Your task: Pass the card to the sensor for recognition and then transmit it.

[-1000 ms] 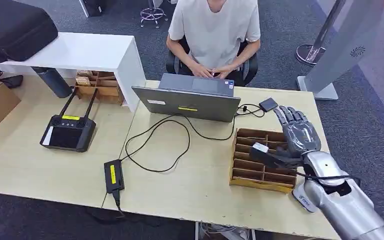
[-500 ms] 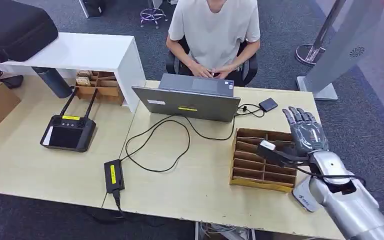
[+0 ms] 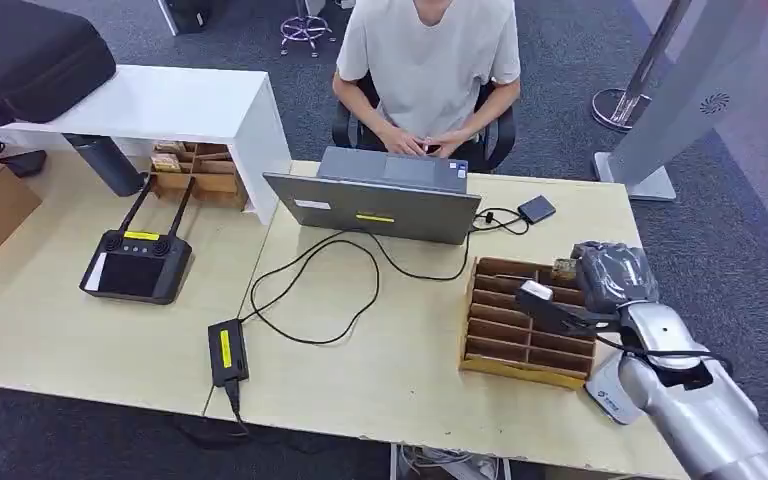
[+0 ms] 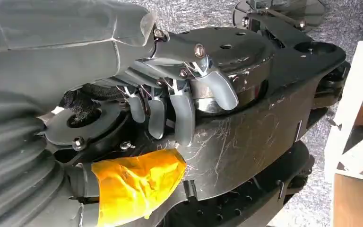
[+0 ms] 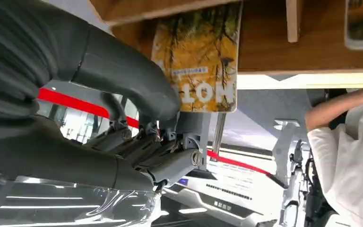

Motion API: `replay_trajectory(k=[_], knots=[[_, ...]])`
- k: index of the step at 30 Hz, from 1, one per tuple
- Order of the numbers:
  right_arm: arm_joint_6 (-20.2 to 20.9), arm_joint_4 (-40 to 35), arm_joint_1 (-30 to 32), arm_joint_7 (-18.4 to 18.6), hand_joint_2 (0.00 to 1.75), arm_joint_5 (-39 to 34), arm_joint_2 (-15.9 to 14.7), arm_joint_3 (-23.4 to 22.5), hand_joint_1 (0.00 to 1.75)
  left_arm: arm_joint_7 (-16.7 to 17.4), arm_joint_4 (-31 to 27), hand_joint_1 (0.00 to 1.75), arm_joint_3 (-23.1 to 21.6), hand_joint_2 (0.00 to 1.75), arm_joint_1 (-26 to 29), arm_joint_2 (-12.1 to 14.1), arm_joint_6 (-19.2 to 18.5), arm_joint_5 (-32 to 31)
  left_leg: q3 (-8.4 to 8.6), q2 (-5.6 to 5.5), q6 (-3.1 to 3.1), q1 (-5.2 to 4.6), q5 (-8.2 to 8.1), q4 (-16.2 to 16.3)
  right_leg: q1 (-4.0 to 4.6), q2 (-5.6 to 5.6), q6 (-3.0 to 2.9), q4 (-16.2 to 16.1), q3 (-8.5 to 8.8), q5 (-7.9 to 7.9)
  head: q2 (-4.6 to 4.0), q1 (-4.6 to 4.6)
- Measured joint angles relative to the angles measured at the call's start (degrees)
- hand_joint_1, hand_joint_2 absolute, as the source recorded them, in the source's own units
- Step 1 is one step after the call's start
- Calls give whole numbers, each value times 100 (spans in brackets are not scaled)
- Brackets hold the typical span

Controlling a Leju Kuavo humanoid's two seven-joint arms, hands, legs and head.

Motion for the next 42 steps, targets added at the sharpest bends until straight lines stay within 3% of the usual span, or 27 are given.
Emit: replay_trajectory(k=[8,26,42], knots=[[57,0,1,-17,175,-26,20,-37,143,-2,-2,0,2,175,0,-2,57,0,1,0,0,0,0,0,-1,0,0,0,1,0,-2,0],[72,-136,2,35,175,39,31,-76,143,-105,-212,0,15,175,-4,13,573,-13,-2,2,0,2,0,0,2,1,0,1,0,1,-2,0],[83,-317,-1414,-52,175,208,33,-63,143,-37,-264,0,15,175,-10,55,496,-46,-4,4,-2,4,3,1,4,3,-2,5,-4,2,0,0]])
